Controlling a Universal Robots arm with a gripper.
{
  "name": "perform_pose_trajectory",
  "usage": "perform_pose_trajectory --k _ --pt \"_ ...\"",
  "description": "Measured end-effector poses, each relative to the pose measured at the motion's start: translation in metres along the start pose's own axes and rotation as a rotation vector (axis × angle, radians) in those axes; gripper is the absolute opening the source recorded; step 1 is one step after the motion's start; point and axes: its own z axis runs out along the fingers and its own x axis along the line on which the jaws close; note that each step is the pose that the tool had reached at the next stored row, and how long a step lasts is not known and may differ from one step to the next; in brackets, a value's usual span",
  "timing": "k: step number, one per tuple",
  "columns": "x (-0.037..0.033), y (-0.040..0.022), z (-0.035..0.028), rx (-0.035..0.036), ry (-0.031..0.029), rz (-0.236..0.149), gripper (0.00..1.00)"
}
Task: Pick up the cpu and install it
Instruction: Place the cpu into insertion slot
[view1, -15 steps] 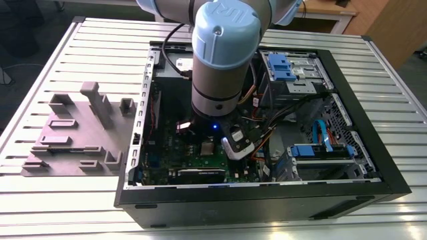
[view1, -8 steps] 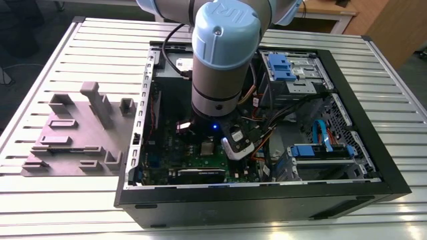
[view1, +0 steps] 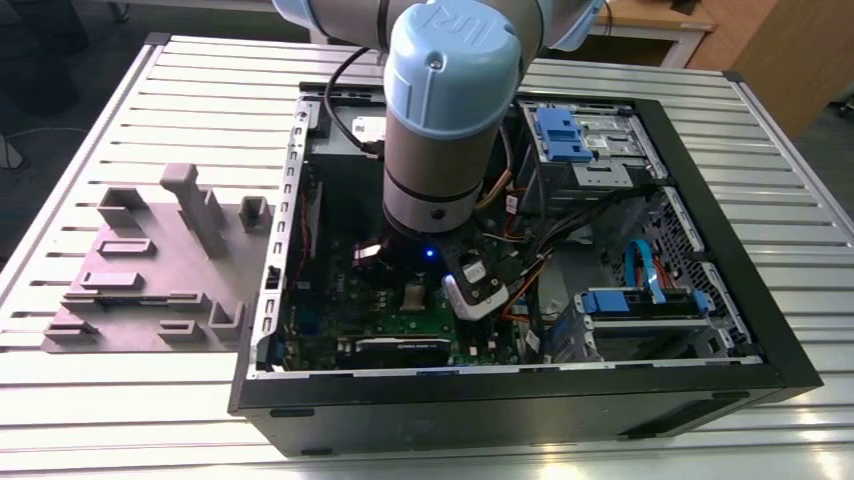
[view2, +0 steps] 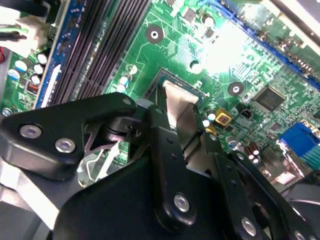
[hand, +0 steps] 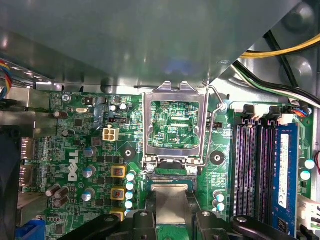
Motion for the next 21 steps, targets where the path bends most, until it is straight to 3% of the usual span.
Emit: perform_pose_trajectory --k 6,7,13,21 --pt "-0.0001 0.0 0.0004 -0.0004 -0.0004 0.0 0.34" --pt "-0.0001 0.0 0.0003 -0.0003 -0.0001 0.0 0.41" --pt "0.0001 0.0 0.0003 0.0 0.0 0.0 0.41" --pt "-0.0007 0.0002 -0.0046 -0.0001 0.0009 0.0 0.41"
